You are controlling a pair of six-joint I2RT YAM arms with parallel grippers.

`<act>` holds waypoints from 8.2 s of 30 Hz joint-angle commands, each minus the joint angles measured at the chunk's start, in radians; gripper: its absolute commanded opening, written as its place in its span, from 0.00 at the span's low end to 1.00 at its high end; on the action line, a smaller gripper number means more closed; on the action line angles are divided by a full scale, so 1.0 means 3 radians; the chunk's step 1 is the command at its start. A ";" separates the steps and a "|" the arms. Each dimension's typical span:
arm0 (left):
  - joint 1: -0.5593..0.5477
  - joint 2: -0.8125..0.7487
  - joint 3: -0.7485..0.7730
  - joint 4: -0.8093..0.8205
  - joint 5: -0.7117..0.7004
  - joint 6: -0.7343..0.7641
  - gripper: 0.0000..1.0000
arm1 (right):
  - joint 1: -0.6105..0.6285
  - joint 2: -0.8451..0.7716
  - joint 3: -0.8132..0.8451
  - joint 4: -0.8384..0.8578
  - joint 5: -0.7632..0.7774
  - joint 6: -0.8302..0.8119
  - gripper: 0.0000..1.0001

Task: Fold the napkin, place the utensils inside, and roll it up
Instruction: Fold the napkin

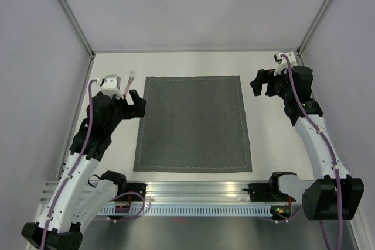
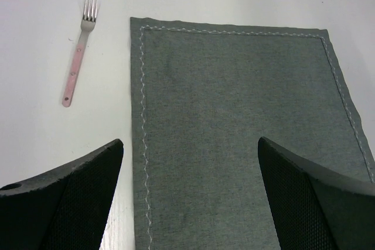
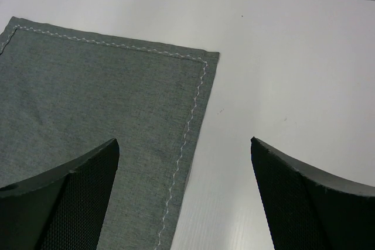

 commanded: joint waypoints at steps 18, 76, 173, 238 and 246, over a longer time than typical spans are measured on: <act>-0.2202 0.1490 0.0703 0.0541 -0.0994 0.0016 1.00 | -0.0012 0.0145 0.0806 -0.0337 -0.0038 0.0135 0.98; -0.4146 0.4575 0.1291 0.2398 -0.0958 0.0528 0.54 | -0.0222 0.0494 0.1129 -0.0358 -0.0171 0.0375 0.98; -0.0992 0.2683 0.0703 0.1846 0.0064 -0.0935 0.02 | -0.0217 0.0718 0.1139 -0.0378 -0.0447 0.0380 0.98; 0.0354 0.3265 0.1506 0.1396 0.0714 -0.0919 0.02 | -0.0217 0.0770 0.1118 -0.0378 -0.0421 0.0299 0.98; 0.0384 0.3358 0.1567 0.1355 0.0729 -0.0899 0.02 | -0.0217 0.0765 0.1118 -0.0383 -0.0421 0.0288 0.98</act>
